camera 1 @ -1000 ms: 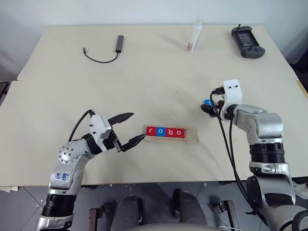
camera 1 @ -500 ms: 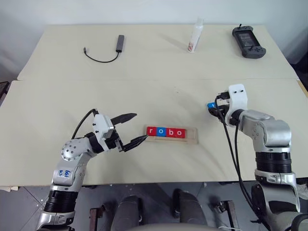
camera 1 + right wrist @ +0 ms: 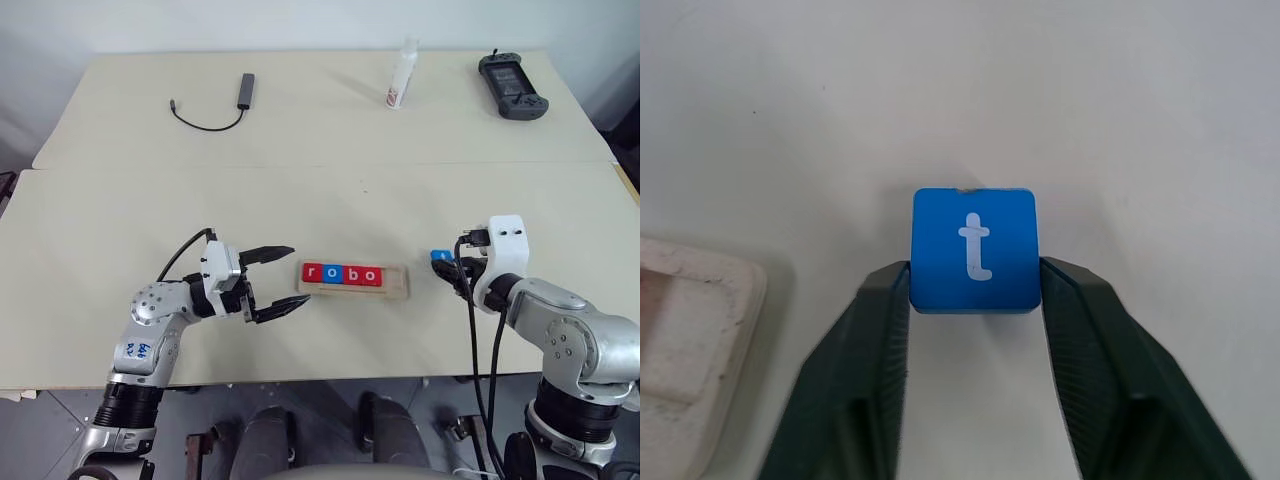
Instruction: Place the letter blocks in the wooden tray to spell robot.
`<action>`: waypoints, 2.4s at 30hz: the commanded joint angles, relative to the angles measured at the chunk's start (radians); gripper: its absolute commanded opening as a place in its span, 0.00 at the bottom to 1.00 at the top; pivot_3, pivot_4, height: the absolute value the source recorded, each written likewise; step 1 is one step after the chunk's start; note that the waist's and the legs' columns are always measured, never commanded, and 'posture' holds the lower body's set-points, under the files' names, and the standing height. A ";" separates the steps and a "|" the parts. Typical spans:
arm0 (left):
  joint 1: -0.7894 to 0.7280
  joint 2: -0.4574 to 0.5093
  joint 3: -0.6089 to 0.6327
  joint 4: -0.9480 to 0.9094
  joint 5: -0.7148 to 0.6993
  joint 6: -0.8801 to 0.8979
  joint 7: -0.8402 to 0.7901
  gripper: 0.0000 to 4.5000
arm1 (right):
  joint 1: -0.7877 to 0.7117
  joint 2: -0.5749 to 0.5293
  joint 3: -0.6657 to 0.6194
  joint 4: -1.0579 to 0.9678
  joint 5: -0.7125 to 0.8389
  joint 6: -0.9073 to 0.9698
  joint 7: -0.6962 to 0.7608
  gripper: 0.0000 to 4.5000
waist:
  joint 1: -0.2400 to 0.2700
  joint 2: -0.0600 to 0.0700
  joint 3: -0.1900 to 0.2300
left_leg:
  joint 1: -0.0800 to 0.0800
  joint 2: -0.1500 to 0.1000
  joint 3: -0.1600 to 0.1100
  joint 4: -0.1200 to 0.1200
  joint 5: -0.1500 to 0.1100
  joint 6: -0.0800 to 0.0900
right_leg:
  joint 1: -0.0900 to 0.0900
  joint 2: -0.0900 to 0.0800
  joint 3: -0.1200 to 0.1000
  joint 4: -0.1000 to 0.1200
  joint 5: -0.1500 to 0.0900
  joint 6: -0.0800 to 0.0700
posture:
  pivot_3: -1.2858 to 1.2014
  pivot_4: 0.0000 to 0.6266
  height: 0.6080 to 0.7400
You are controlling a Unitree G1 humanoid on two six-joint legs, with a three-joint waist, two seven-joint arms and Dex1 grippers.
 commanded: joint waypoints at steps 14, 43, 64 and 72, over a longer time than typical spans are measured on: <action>0.044 0.060 0.026 -0.046 -0.012 -0.023 -0.049 1.00 | 0.032 -0.544 0.160 0.241 0.074 -0.589 0.626 1.00 | 0.000 0.000 0.000 | 0.001 0.000 0.000 -0.001 0.000 0.000 | 0.000 0.000 0.000 -0.002 0.000 0.000 | 0.52 0.24 1.00; 0.102 0.082 0.023 -0.173 -0.014 0.035 0.005 1.00 | -0.369 -0.545 0.520 1.107 -0.246 -1.310 1.202 0.32 | 0.001 -0.001 0.001 | 0.001 0.000 0.000 0.001 0.000 0.000 | 0.002 0.000 -0.001 -0.001 0.000 0.000 | 0.52 0.24 1.00; 0.103 0.069 0.017 -0.179 -0.007 0.037 0.039 1.00 | -0.336 -0.436 0.567 0.759 -0.174 -1.070 1.149 0.33 | 0.001 0.000 0.001 | 0.001 0.000 -0.001 0.002 0.000 0.000 | 0.002 0.000 -0.001 -0.001 0.000 0.000 | 0.52 0.24 1.00; 0.120 0.070 0.019 -0.201 -0.012 0.043 0.058 1.00 | -0.332 -0.461 0.576 0.764 -0.183 -1.082 1.163 0.79 | 0.001 0.000 0.001 | 0.001 0.000 -0.001 0.002 0.000 0.000 | 0.002 0.000 -0.002 -0.001 0.000 0.000 | 0.52 0.24 1.00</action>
